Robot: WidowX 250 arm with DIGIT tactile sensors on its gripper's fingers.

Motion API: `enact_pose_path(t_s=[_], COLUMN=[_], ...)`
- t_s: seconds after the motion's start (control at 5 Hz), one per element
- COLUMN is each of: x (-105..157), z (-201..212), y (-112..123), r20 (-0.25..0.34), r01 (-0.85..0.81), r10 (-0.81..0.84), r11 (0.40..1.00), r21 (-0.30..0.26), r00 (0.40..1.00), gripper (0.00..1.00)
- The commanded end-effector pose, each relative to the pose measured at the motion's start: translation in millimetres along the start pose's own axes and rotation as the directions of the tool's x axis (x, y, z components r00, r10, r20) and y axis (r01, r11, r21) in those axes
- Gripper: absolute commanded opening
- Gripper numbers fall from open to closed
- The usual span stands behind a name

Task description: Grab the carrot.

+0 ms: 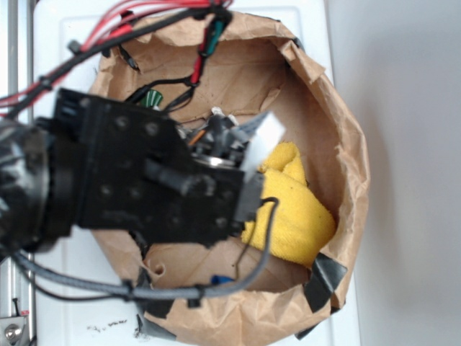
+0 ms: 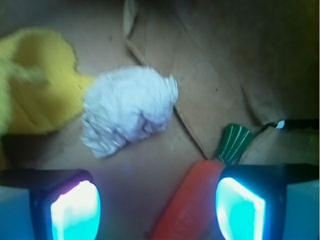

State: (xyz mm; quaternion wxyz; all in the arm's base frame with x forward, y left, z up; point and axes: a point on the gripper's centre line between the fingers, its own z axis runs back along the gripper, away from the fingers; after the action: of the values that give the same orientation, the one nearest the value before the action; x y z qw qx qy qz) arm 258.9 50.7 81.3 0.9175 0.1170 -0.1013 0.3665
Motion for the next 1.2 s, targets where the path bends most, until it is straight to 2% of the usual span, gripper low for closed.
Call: enact_pose_path(t_s=[0.0, 0.2, 0.4, 0.6, 0.8, 1.0], x=[15, 13, 8, 8, 1, -42], z=[14, 4, -6, -18, -25, -21], y=[33, 38, 44, 40, 39, 65], r20=[-0.025, -0.108, -0.103, -0.099, -0.102, -0.166], r01=[-0.033, -0.026, -0.028, -0.022, -0.019, 0.005], r10=[0.031, 0.01, 0.008, 0.001, -0.003, -0.05], r11=[0.995, 0.989, 0.981, 0.976, 0.978, 0.966], r21=[-0.097, -0.147, -0.192, -0.216, -0.209, -0.26], r00=[0.999, 0.994, 0.995, 0.995, 0.995, 0.985], gripper=[1.0, 1.0, 1.0, 1.0, 1.0, 1.0])
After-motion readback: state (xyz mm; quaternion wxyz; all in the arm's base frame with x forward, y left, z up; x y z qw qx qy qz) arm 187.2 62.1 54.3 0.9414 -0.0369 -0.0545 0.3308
